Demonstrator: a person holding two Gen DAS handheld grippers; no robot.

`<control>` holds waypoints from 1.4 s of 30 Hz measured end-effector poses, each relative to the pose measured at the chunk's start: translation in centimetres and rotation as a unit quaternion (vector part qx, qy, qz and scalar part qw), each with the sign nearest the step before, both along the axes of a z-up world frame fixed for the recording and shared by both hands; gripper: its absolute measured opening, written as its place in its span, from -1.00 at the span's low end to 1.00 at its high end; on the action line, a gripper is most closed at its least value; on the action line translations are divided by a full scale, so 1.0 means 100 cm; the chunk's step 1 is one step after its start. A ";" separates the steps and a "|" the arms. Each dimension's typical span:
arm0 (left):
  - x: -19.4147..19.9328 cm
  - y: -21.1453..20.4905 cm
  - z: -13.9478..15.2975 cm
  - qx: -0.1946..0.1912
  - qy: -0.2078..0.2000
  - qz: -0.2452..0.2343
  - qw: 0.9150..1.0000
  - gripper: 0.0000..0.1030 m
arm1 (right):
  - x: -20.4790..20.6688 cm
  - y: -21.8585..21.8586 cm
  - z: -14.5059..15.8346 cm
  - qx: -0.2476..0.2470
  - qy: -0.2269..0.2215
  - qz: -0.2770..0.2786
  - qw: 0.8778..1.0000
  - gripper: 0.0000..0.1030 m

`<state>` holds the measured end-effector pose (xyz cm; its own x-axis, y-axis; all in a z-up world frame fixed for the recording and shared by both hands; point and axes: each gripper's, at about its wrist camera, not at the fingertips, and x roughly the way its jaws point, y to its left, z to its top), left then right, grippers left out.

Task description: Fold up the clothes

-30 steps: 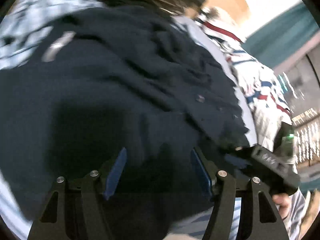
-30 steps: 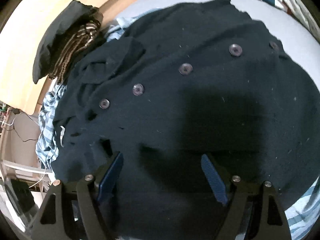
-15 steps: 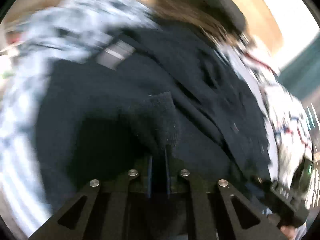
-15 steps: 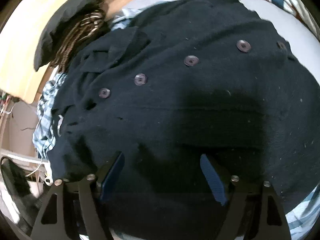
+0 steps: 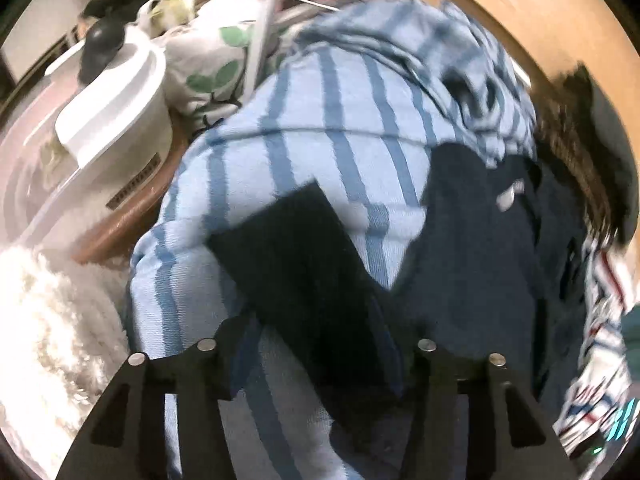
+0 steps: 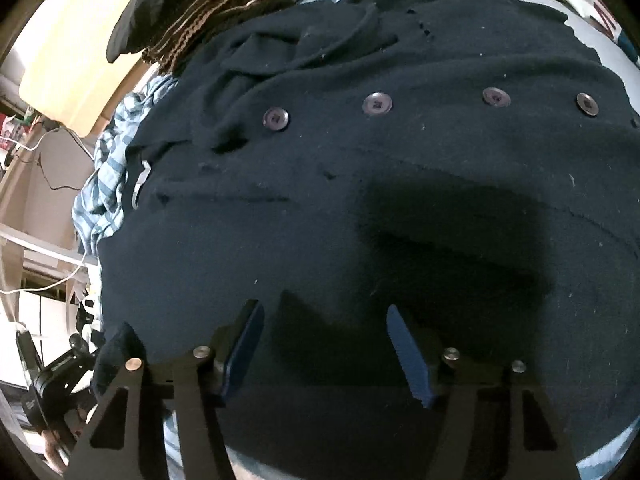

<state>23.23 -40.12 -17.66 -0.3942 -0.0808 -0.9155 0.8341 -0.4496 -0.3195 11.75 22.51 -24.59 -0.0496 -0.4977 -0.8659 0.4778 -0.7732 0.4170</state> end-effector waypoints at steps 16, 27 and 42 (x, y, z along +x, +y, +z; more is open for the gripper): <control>-0.092 0.075 0.049 -0.016 0.076 -0.181 0.980 0.07 | -0.094 -0.019 0.070 -0.079 0.094 -0.120 0.985 0.43; -0.143 0.145 -0.024 -0.085 -0.123 -0.317 0.936 0.07 | -0.036 -0.087 0.032 0.053 0.153 0.107 0.981 -0.05; -0.128 0.143 -0.026 -0.089 -0.066 -0.339 0.934 0.07 | -0.075 -0.121 -0.029 -0.058 -0.187 0.006 0.981 -0.05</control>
<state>10.43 -25.79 -20.27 -0.2946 -0.0090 -0.9556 0.3661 -0.9247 -0.1042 4.26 10.39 -27.52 0.2669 -0.5923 -0.7602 0.2843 -0.7053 0.6493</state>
